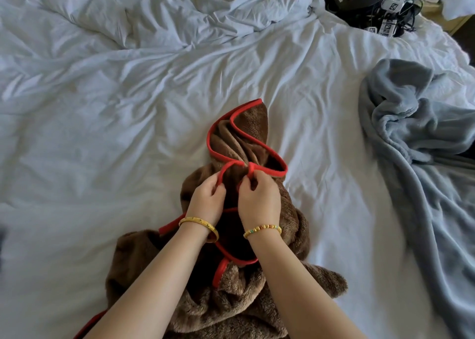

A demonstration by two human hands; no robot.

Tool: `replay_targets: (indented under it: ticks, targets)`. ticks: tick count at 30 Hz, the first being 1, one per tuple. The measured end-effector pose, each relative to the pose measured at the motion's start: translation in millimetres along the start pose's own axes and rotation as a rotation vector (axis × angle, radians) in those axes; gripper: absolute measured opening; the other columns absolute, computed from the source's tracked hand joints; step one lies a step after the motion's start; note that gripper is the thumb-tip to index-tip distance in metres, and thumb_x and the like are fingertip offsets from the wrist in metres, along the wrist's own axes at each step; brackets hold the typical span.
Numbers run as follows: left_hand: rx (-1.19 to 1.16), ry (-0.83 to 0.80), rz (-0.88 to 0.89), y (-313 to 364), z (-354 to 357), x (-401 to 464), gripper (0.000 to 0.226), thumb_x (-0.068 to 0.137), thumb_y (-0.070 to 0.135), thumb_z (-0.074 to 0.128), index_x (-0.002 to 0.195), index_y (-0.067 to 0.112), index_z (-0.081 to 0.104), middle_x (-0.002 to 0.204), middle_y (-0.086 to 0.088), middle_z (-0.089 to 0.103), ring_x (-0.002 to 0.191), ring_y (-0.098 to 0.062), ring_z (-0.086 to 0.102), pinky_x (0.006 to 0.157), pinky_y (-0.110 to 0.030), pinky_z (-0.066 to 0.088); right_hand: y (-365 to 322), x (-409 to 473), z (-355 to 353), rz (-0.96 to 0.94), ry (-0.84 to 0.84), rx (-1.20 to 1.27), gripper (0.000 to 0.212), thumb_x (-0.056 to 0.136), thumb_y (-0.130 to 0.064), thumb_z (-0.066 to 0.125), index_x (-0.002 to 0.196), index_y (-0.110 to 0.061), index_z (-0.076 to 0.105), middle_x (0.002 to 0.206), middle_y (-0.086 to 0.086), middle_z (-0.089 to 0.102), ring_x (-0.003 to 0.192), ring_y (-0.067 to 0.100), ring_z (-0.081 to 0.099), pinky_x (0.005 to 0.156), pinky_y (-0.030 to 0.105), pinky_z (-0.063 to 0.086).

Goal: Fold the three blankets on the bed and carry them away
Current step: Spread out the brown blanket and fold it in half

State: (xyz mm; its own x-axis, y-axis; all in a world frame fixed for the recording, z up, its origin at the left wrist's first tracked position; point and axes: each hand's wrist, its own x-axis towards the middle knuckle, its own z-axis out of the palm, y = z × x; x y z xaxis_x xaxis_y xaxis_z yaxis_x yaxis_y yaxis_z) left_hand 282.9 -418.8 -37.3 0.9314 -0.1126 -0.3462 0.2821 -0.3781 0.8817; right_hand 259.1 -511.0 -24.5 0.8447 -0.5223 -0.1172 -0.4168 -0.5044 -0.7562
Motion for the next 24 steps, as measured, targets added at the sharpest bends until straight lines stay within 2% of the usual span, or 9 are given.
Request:
replay_targets:
  ticks: [2,4,7,10,13,16,20,23,24]
  targets:
    - [-0.05,0.001,0.005,-0.3,-2.5,0.2,0.04,0.09,0.011,0.042,0.113,0.037,0.062,0.086,0.026,0.063,0.078,0.014,0.06,0.059,0.0,0.044,-0.8,-1.4,-1.9,-0.12,0.12,0.032,0.02,0.093,-0.019,0.05,0.1,-0.008,0.065,0.094,0.003,0.061,0.09,0.022,0.053,0.081,0.035,0.046]
    - [-0.107,-0.005,-0.008,0.1,-3.4,2.0,0.045,0.087,0.009,0.043,0.114,0.038,0.062,0.088,0.026,0.065,0.08,0.015,0.061,0.064,-0.001,0.047,-2.1,-3.6,-1.8,-0.231,0.142,0.047,0.016,0.092,-0.015,0.053,0.096,-0.006,0.066,0.088,0.004,0.059,0.085,0.023,0.052,0.078,0.036,0.046]
    - [-0.193,-0.021,-0.033,0.0,-2.4,3.3,0.046,0.085,0.009,0.043,0.103,0.044,0.066,0.094,0.019,0.069,0.09,0.007,0.063,0.082,-0.014,0.052,-0.9,-9.6,4.6,-0.329,0.023,-0.048,0.02,0.091,-0.01,0.052,0.101,-0.007,0.069,0.092,0.009,0.062,0.089,0.028,0.053,0.082,0.04,0.044]
    - [-0.251,-0.033,-0.054,-0.6,-3.1,2.7,0.044,0.079,0.016,0.042,0.104,0.041,0.067,0.106,0.008,0.07,0.104,-0.01,0.062,0.096,-0.035,0.05,2.6,-11.2,7.1,-0.311,0.039,-0.046,0.021,0.091,-0.015,0.055,0.106,-0.01,0.069,0.101,0.008,0.06,0.099,0.026,0.05,0.086,0.038,0.044]
    - [-0.269,-0.017,-0.035,-1.5,-3.6,3.1,0.042,0.077,0.027,0.042,0.112,0.04,0.063,0.118,0.009,0.065,0.114,-0.011,0.057,0.102,-0.04,0.045,4.4,-12.9,8.2,-0.298,-0.083,-0.061,0.032,0.093,-0.025,0.052,0.123,-0.015,0.058,0.106,0.005,0.054,0.102,0.022,0.049,0.085,0.033,0.046]
    - [-0.277,-0.014,-0.028,-2.5,-3.2,5.3,0.04,0.079,0.032,0.042,0.111,0.045,0.062,0.123,0.013,0.06,0.118,-0.006,0.053,0.106,-0.037,0.04,5.0,-15.9,10.8,-0.316,-0.192,-0.052,0.042,0.095,-0.02,0.047,0.137,-0.016,0.046,0.102,0.004,0.049,0.094,0.019,0.051,0.079,0.032,0.048]
    - [-0.272,-0.135,-0.022,-2.9,-4.6,7.2,0.037,0.077,0.037,0.042,0.102,0.053,0.063,0.121,0.015,0.062,0.117,-0.003,0.054,0.106,-0.035,0.041,5.9,-11.0,12.0,-0.276,-0.206,0.109,0.043,0.095,-0.003,0.04,0.137,-0.012,0.046,0.097,0.001,0.047,0.085,0.01,0.045,0.076,0.009,0.037]
    - [-0.202,-0.124,-0.067,-4.8,-6.9,11.8,0.035,0.073,0.06,0.048,0.099,0.044,0.065,0.108,0.011,0.068,0.107,-0.009,0.061,0.096,-0.037,0.048,7.7,-4.9,10.7,-0.205,-0.32,0.206,0.054,0.088,0.01,0.034,0.134,-0.013,0.05,0.101,-0.003,0.051,0.091,0.005,0.046,0.08,-0.001,0.034]
    - [-0.155,-0.075,-0.077,-5.5,-7.0,14.5,0.032,0.076,0.059,0.05,0.094,0.039,0.066,0.101,0.008,0.069,0.102,-0.013,0.063,0.092,-0.037,0.05,8.2,-2.7,10.2,-0.177,-0.366,0.239,0.056,0.086,0.012,0.033,0.131,-0.013,0.053,0.103,-0.004,0.054,0.094,0.004,0.049,0.082,-0.002,0.034]
